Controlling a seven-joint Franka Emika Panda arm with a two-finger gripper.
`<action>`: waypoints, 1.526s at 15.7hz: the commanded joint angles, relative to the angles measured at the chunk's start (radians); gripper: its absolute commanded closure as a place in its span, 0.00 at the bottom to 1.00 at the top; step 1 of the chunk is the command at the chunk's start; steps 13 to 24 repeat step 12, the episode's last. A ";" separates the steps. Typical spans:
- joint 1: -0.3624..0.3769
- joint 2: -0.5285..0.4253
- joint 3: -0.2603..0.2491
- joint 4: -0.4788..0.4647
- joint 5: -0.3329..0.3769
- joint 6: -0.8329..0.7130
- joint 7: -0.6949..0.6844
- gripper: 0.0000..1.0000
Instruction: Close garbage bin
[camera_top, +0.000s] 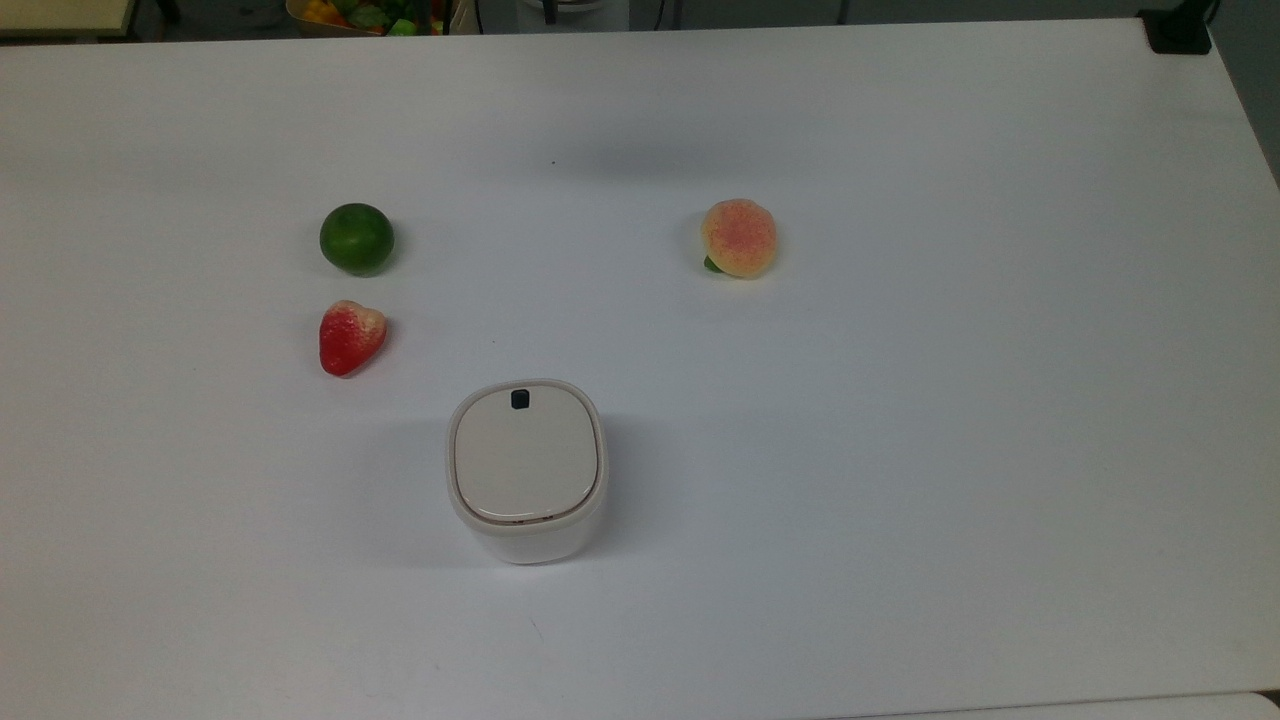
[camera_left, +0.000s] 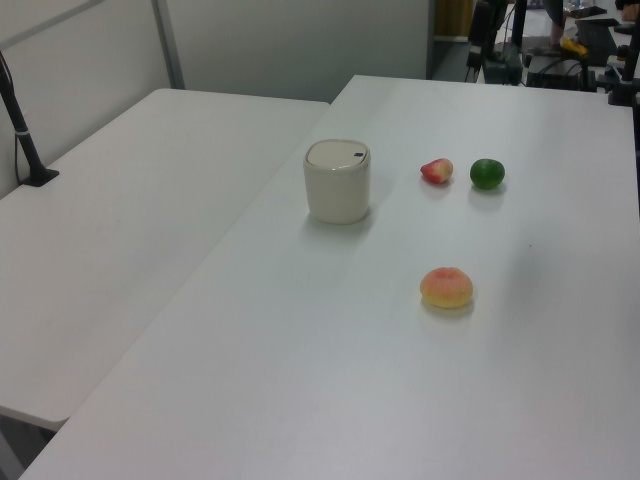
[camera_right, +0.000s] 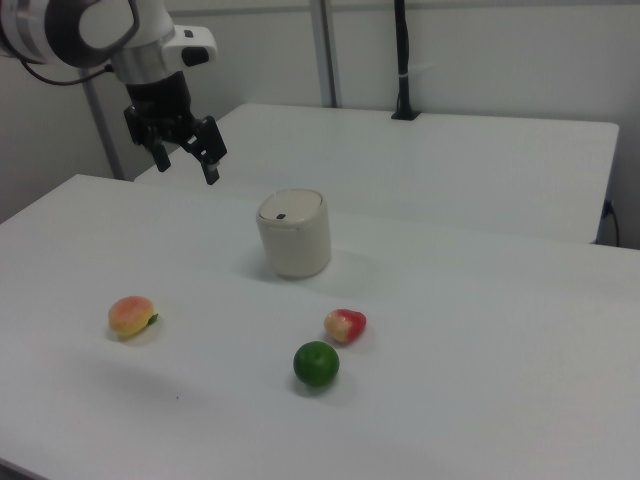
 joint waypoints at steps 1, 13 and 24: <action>0.007 -0.010 -0.007 -0.022 -0.016 0.027 -0.025 0.00; 0.007 -0.012 -0.007 -0.023 -0.014 0.022 -0.019 0.00; 0.007 -0.012 -0.007 -0.023 -0.014 0.022 -0.019 0.00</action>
